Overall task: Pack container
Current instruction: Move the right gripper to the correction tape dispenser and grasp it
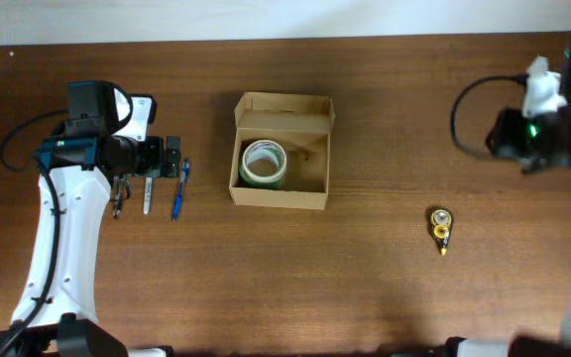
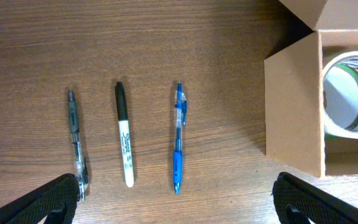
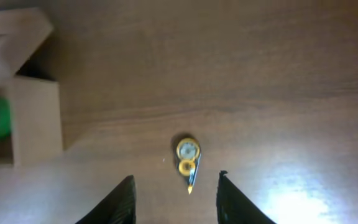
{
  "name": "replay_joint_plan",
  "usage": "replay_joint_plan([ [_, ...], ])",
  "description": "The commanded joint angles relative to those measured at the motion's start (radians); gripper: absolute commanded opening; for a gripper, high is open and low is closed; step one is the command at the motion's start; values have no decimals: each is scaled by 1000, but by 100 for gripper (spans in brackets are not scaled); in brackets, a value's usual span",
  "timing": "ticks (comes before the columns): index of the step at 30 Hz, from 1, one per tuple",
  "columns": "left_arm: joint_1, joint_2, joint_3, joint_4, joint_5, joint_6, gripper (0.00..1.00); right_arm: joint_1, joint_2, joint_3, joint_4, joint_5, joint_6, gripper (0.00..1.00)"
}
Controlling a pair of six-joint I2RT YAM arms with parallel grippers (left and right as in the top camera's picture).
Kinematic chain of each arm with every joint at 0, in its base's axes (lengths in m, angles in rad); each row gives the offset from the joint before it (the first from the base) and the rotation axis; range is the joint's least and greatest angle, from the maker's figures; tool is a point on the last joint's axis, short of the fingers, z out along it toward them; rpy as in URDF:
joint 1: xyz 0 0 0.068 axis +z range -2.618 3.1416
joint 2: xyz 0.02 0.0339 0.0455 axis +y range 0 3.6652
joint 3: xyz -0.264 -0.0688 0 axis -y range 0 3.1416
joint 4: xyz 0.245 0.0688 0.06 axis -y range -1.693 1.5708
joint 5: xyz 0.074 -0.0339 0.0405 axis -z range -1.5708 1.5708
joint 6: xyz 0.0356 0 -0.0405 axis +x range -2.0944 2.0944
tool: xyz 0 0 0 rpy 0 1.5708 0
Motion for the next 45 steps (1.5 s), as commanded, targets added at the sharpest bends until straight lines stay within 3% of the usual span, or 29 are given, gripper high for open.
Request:
replay_joint_plan([
  [1,4,6,22,0,0,13,99,25,-94,-218,63,8,-22,47],
  [4,4,6,22,0,0,13,99,47,-155,-446,168,71,-21,49],
  [10,4,6,22,0,0,13,99,46,-124,-649,315,71,-13,53],
  [29,4,6,22,0,0,13,99,47,259,-671,415,78,224,52],
  [45,4,6,22,0,0,13,99,48,295,-764,570,79,283,53],
])
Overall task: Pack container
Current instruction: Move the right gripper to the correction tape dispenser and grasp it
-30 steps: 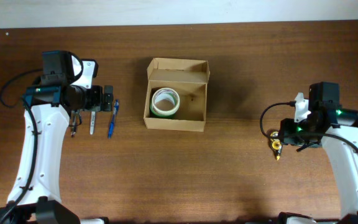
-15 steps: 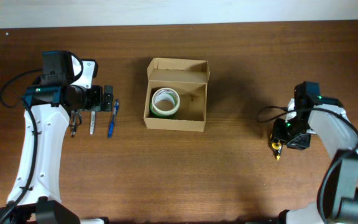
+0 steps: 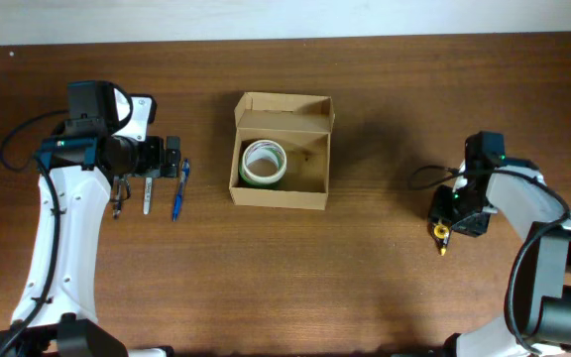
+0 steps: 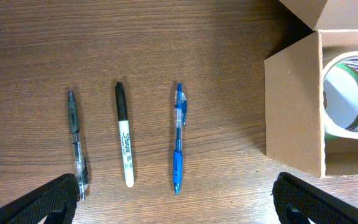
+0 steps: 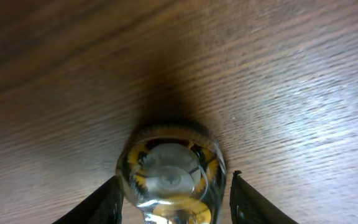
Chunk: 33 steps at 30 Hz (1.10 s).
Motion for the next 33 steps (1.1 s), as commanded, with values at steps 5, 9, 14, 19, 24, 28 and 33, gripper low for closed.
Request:
replay_joint_plan([
  [5,4,6,22,0,0,13,99,6,9,-85,32,17,24,53],
  [9,4,6,22,0,0,13,99,6,9,-85,28,16,24,41],
  [14,4,6,22,0,0,13,99,6,9,-85,17,14,11,46],
  [19,4,6,22,0,0,13,99,5,9,-85,17,27,-11,41],
  [24,4,6,22,0,0,13,99,6,3,-68,11,3,-11,37],
  [28,4,6,22,0,0,13,99,6,-26,-12,-18,-33,-36,34],
  [33,4,6,22,0,0,13,99,6,-73,155,-133,-36,-72,28],
])
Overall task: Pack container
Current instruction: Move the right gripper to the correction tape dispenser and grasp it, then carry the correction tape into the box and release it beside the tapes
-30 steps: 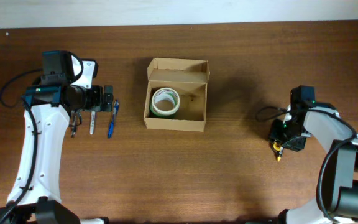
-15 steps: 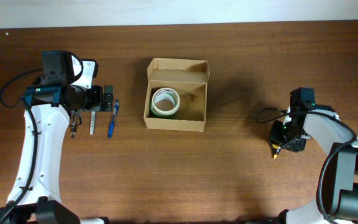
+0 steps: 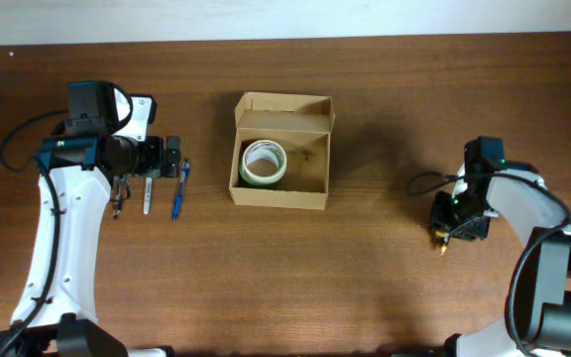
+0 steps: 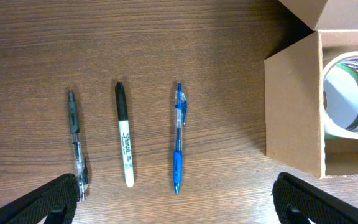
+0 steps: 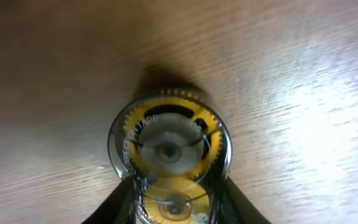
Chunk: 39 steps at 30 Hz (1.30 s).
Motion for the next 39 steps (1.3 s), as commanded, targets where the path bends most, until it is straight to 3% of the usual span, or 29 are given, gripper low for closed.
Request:
replay_joint_plan([
  [1,4,6,22,-1,1,13,99,5,-54,161,-70,-21,-35,27],
  [11,4,6,22,-1,1,13,99,97,-71,715,-367,-21,-64,4],
  [18,4,6,22,-1,1,13,99,358,-71,1043,-417,-3,-118,4],
  [27,4,6,22,-1,1,13,99,710,22,1067,-401,117,-396,4],
  [33,4,6,22,-1,1,13,99,802,166,1067,-361,119,-566,4],
  [39,4,6,22,-1,1,13,99,843,296,1067,-301,118,-595,4],
])
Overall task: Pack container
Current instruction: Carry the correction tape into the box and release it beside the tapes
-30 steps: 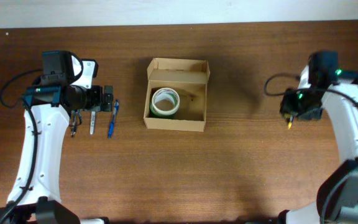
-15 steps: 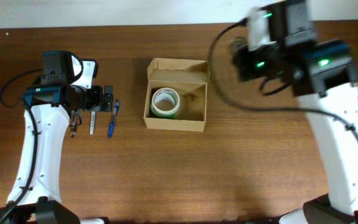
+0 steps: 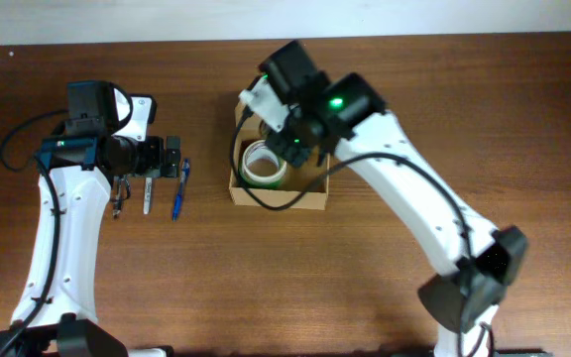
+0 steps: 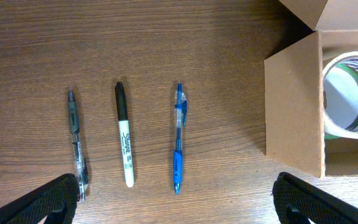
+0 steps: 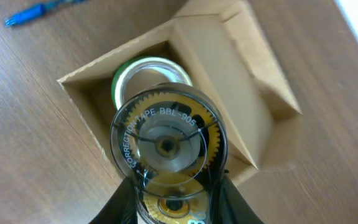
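The open cardboard box (image 3: 282, 188) stands mid-table with a green-edged tape roll (image 3: 264, 162) in its left half. My right gripper (image 5: 174, 202) is shut on a clear and yellow correction tape dispenser (image 5: 168, 146), held above the box (image 5: 229, 81) and partly over the roll (image 5: 143, 71). In the overhead view the right gripper (image 3: 300, 139) hides the dispenser. My left gripper (image 4: 176, 208) hangs open above three pens left of the box: a blue pen (image 4: 178, 138), a black-capped Sharpie (image 4: 124, 134) and a grey pen (image 4: 75, 144).
The box's rear flap (image 3: 285, 102) stands open toward the back. The right arm (image 3: 414, 213) stretches across the table from the front right. The left arm (image 3: 62, 238) runs along the left side. Bare wood (image 3: 523, 149) lies right of the box.
My right gripper was down on the table at the right, shut on the correction tape. It now holds the dispenser above the box. The left gripper and the pens have not moved.
First my right gripper hung open high over the correction tape at the right of the table. Then its fingers stood on either side of the dispenser, then shut on it. Now the dispenser is over the box. The left gripper stayed open above the pens throughout.
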{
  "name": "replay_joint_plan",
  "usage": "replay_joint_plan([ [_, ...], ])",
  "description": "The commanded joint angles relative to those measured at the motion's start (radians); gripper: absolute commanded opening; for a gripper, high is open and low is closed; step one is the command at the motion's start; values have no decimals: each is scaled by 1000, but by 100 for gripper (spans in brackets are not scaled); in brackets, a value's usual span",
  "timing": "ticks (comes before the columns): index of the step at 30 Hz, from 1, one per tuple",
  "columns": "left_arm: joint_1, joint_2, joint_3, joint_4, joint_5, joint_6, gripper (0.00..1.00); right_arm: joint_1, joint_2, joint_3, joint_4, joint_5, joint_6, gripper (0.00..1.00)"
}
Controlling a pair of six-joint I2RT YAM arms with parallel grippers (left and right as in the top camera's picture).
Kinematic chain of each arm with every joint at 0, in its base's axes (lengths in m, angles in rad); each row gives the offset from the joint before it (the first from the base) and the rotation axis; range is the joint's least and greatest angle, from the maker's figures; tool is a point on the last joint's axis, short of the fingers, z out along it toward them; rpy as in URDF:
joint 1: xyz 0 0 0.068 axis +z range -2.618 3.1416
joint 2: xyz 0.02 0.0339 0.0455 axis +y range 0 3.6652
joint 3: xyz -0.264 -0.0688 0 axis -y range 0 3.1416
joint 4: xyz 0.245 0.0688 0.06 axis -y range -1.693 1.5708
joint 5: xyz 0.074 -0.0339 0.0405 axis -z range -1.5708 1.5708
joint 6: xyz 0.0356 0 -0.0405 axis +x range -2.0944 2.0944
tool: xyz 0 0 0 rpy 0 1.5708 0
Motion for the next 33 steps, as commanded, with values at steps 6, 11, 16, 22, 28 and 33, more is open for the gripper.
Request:
replay_joint_plan([
  [6,4,6,22,-1,0,13,99,17,127,10,29,13,-66,4],
  [11,4,6,22,-1,0,13,99,13,143,11,32,25,136,4],
  [16,4,6,22,-1,0,13,99,12,143,11,5,122,733,4],
  [22,4,6,22,-1,0,13,99,7,144,11,-3,127,1098,4],
  [28,4,6,22,-1,0,13,99,-32,145,0,-23,145,1249,4],
  [33,4,6,22,-1,0,13,99,-78,145,-39,-17,139,1252,4],
])
